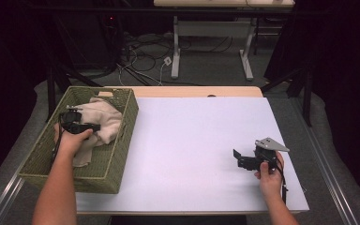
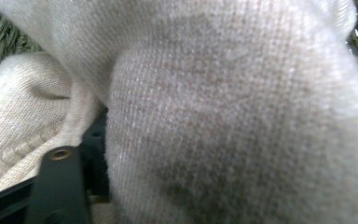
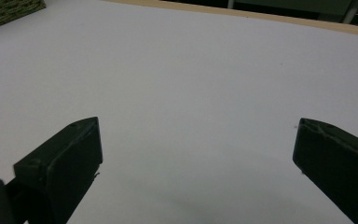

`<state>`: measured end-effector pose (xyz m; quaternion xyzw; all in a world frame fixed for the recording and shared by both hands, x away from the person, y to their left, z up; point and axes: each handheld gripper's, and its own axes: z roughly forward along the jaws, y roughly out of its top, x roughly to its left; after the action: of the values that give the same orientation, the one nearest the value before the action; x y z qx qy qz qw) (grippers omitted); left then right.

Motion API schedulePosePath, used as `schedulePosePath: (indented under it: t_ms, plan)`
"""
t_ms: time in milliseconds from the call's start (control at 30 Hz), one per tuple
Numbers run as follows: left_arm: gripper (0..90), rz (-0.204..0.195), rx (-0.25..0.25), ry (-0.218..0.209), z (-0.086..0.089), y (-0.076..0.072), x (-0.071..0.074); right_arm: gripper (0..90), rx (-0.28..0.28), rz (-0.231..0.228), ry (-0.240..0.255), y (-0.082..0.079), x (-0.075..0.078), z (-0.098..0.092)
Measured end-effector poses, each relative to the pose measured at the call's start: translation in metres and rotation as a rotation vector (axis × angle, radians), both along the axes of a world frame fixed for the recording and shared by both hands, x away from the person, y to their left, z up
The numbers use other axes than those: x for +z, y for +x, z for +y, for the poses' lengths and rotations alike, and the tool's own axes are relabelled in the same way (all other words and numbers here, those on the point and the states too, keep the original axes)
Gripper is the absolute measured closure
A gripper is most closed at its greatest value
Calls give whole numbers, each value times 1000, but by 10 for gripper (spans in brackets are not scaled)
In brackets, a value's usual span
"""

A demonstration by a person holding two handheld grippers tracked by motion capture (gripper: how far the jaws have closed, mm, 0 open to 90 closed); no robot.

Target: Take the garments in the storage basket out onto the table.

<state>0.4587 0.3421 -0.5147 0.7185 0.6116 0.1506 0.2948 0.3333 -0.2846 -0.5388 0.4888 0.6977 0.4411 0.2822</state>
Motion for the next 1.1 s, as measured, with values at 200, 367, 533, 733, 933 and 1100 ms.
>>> schedulePosePath:
  t_ms: [200, 367, 533, 733, 933, 1100]
  plan:
    - [505, -5, 9, -16, -1, 0, 1, 12, 1, 5, 2, 0, 0, 0]
    - [543, -14, 28, -27, -1, -2, 2, 16, -5, 6, 1, 1, -1, -1]
    - [569, -13, 63, -55, 0, -3, 4, 17, -5, 11, -4, 1, -1, -1]
    - [584, -15, 74, -55, 0, -4, 8, 19, -10, 3, -12, 1, -1, -2]
    - [592, -32, 83, -51, -2, -6, 13, 21, -12, 9, -13, 1, 0, -3]
    - [597, -42, 91, -60, -2, -9, 19, 21, -15, 10, -16, 1, 0, -3]
